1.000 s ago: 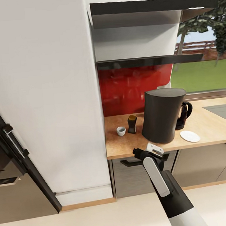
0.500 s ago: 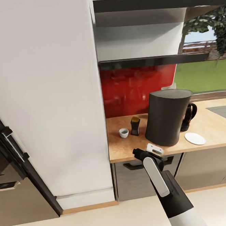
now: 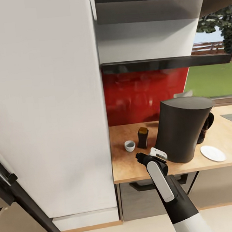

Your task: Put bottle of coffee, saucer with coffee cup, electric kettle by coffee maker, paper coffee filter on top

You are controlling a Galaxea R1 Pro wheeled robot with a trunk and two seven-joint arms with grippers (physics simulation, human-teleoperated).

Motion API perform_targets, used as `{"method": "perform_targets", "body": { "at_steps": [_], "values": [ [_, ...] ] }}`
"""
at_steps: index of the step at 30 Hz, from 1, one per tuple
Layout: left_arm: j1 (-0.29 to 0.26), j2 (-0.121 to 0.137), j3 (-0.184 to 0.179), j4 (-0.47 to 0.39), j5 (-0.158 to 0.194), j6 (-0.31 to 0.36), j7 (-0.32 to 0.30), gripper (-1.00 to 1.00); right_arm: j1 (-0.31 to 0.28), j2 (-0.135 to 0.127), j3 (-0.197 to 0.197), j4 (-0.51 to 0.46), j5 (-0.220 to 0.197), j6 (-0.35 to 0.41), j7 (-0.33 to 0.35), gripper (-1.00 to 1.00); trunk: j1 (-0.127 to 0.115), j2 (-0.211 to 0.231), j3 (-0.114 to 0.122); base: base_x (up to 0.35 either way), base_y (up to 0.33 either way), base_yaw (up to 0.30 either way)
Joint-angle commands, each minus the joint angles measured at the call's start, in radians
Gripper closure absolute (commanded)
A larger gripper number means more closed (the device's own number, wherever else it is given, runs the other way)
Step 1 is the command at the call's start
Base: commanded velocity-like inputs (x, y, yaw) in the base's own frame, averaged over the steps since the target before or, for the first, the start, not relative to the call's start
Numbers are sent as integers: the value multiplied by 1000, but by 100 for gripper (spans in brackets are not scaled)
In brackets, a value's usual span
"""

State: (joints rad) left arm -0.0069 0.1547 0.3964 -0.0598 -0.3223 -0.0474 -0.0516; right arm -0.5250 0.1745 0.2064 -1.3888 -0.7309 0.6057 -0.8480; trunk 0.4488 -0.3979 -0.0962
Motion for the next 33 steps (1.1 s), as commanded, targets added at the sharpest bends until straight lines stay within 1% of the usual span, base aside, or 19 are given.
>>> {"method": "perform_targets", "body": {
  "at_steps": [1, 4, 7, 18, 22, 30, 33],
  "values": [
    [-1, 0, 9, 1, -9, -3, -4, -100, -1, 0, 1, -1, -7, 3, -8, -100, 1, -2, -2, 334, 0, 0],
    [-1, 0, 9, 5, -9, -3, -4, -100, -1, 0, 1, 0, -7, 3, -8, -100, 1, -2, -2, 310, 0, 0],
    [-1, 1, 9, 12, -9, -3, -4, -100, -1, 0, 1, 0, -7, 3, -8, -100, 1, -2, -2, 157, 0, 0],
    [-1, 2, 7, 21, -9, -3, -4, -100, -1, 0, 1, 2, -7, 3, -8, -100, 1, -2, -2, 23, 0, 0],
    [-1, 2, 8, 21, -9, -3, -4, -100, -1, 0, 1, 2, -7, 3, -8, -100, 1, -2, -2, 115, 41, 0],
    [-1, 2, 8, 23, -9, -2, -4, -100, -1, 0, 2, 23, -7, 3, -8, -100, 1, -2, -2, 17, 4, 0],
    [-1, 2, 7, 25, -9, -2, -4, -100, -1, 0, 2, 24, -7, 3, -8, -100, 1, -2, -2, 157, 0, 0]
  ]
}}
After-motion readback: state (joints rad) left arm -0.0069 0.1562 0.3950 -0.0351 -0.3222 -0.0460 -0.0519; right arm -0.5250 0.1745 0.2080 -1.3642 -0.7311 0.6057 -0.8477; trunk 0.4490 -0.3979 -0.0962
